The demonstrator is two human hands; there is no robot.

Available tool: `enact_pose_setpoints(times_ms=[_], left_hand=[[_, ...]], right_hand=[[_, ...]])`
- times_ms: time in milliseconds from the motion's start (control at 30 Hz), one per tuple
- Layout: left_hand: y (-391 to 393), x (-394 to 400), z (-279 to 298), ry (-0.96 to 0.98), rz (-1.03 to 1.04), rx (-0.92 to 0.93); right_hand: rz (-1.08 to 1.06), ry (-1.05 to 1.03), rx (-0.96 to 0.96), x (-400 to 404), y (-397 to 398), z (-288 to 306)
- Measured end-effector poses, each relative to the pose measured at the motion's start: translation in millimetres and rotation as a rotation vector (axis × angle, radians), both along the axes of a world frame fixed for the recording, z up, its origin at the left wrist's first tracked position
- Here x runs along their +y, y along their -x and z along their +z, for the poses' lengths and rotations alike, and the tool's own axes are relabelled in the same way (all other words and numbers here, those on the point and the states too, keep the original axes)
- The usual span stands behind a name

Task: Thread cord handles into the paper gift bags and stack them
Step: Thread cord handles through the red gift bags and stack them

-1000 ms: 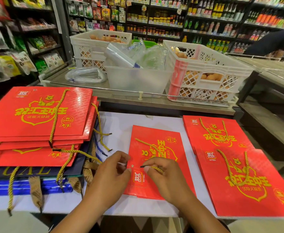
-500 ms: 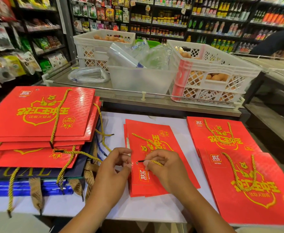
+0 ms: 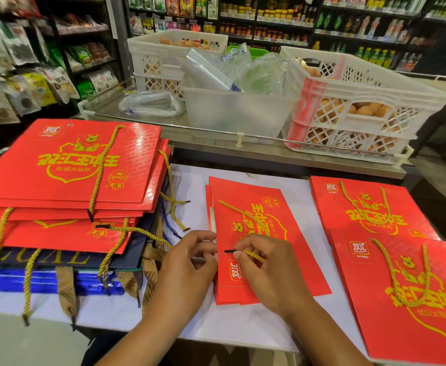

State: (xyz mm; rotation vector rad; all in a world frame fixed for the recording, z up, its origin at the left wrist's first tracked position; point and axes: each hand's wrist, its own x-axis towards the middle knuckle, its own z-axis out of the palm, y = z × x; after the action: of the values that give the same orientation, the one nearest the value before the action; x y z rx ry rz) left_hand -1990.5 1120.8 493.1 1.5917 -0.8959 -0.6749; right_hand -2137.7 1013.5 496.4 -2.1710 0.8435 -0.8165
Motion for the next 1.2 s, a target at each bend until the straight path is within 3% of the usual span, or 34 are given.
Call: enact_pose_setpoints(times_ms=[133, 500, 700, 967, 1200], left_hand=[[1, -1, -2, 0.006, 0.020, -0.034], [1, -1, -1, 0.042, -0.013, 0.040], [1, -3, -4, 0.060, -0.025, 0.037], [-2, -3, -11, 0.005, -0.108, -0.195], [-1, -2, -9, 0.018, -0.105, -0.164]], right_hand=[[-0.026, 0.158, 0.021, 2, 0, -4], [0.040, 0.321, 0.012, 2, -4, -9], [0.057, 0.296, -0.007, 3, -3, -13], [0.084, 0.208, -0.071, 5, 1, -9], [0.064, 0.143, -0.092, 4, 2, -7]])
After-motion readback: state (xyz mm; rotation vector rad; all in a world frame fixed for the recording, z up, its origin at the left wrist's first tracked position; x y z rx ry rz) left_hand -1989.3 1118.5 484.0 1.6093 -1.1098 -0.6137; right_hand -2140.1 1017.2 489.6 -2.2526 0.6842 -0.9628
